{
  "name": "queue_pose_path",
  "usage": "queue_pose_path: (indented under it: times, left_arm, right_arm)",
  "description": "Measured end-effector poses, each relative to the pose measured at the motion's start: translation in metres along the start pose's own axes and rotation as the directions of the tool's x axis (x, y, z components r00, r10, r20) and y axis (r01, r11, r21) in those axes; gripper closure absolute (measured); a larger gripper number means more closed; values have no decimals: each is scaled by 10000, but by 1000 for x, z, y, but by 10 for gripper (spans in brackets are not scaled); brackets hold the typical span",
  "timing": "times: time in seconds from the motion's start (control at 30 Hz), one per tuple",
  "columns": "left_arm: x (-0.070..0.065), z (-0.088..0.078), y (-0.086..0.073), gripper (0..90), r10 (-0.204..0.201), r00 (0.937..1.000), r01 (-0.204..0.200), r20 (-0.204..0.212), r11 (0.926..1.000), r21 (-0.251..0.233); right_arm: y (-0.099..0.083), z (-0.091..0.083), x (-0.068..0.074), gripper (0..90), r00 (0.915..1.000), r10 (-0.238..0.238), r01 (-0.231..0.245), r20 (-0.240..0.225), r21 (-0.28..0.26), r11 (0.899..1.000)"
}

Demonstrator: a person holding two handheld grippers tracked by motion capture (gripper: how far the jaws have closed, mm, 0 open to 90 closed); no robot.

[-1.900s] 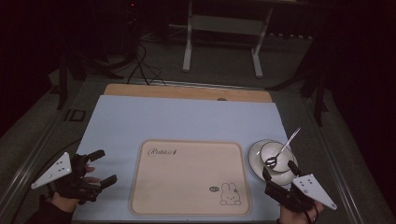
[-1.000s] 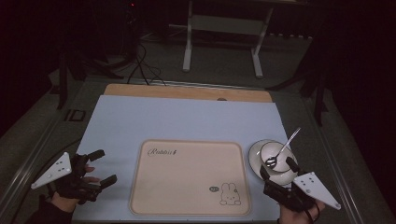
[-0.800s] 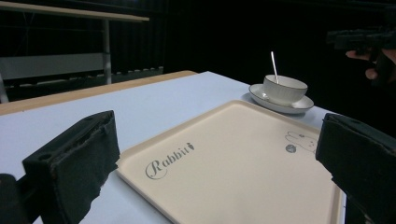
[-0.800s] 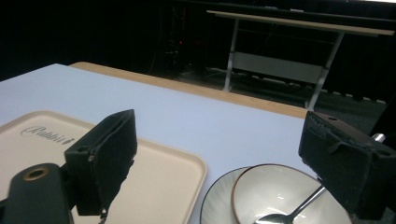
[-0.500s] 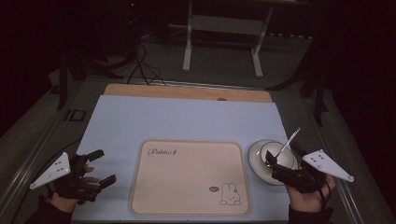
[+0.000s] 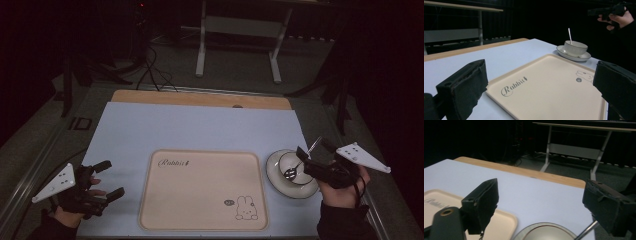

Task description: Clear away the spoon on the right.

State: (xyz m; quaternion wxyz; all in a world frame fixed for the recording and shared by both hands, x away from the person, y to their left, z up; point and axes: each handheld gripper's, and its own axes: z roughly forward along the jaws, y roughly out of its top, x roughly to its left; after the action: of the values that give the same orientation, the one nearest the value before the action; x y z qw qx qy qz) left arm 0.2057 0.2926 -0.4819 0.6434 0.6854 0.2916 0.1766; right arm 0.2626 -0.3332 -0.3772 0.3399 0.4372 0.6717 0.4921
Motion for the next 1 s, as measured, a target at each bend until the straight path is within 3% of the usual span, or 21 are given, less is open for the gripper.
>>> queue_pose_path:
  times: [0.27, 0.47, 0.6, 1.0]
  left_arm:
    - [0, 0, 0, 0, 15, 10000, -15, 9, 10000, 39]
    - [0, 1, 0, 0, 14, 10000, -14, 13, 10000, 48]
    - [0, 1, -1, 0, 10, 10000, -10, 10, 10000, 54]
    - [0, 3, -1, 0, 9, 10000, -9, 28, 9999, 140]
  right_arm:
    - [-6, 18, -30, 191, 9977, 457, -480, 494, 465, 9978]
    - [-16, 32, -44, 214, 9941, 759, -827, 778, 885, 9926]
    - [-26, 44, -55, 238, 9883, 1137, -1255, 1019, 1182, 9850]
    - [-48, 65, -77, 320, 9732, 1614, -1905, 1639, 1811, 9648]
